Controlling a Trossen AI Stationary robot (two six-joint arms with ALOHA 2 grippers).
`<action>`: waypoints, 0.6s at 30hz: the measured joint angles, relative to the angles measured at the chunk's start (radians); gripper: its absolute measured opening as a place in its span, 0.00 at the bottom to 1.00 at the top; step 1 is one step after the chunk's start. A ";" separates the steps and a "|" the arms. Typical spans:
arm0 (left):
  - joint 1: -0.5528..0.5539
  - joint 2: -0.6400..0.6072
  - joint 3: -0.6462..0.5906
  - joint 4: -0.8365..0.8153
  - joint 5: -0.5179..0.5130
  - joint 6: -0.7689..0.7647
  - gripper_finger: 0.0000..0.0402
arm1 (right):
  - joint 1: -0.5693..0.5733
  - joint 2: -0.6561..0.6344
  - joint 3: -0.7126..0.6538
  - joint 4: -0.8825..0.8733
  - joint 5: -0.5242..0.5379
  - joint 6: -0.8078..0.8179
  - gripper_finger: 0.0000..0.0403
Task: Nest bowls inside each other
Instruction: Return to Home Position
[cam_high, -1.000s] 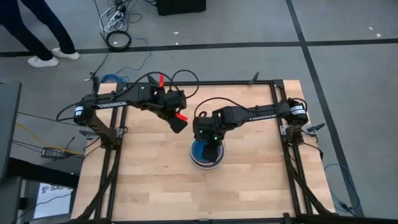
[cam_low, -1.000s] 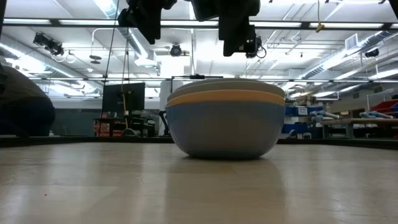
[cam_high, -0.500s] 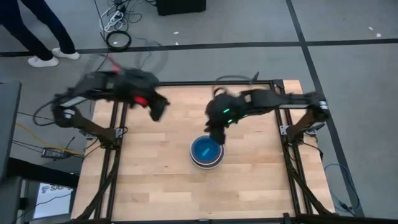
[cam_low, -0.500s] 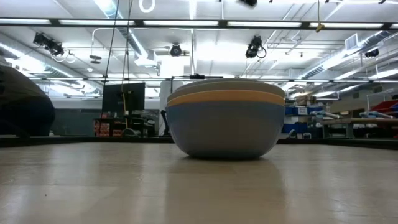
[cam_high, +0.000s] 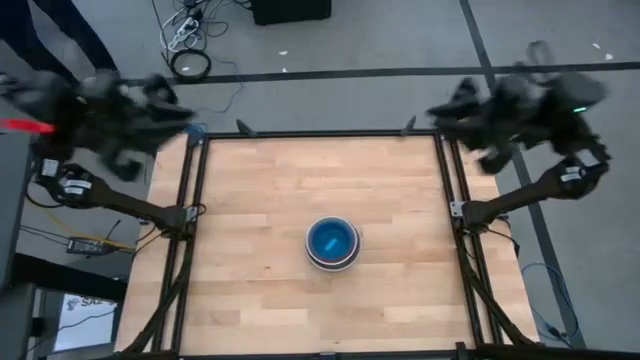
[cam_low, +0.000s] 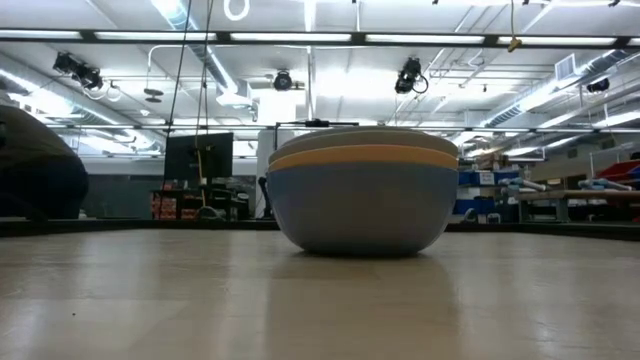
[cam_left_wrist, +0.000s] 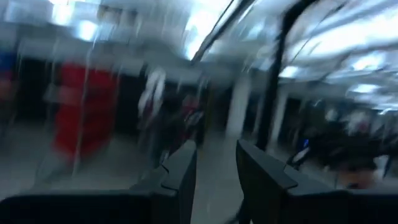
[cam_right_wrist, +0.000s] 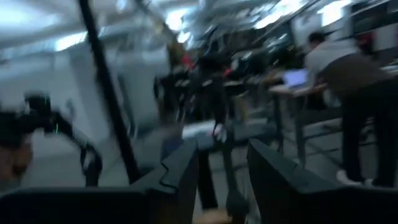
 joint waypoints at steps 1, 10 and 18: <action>0.000 -0.012 0.000 0.052 0.021 0.020 0.30 | -0.009 -0.026 0.000 -0.012 0.024 0.014 0.31; 0.000 -0.121 -0.057 0.086 0.157 0.152 0.30 | -0.017 -0.173 0.000 -0.042 -0.126 -0.064 0.32; 0.000 -0.353 -0.511 0.343 0.105 0.120 0.30 | -0.017 -0.280 -0.017 -0.240 -0.026 -0.088 0.31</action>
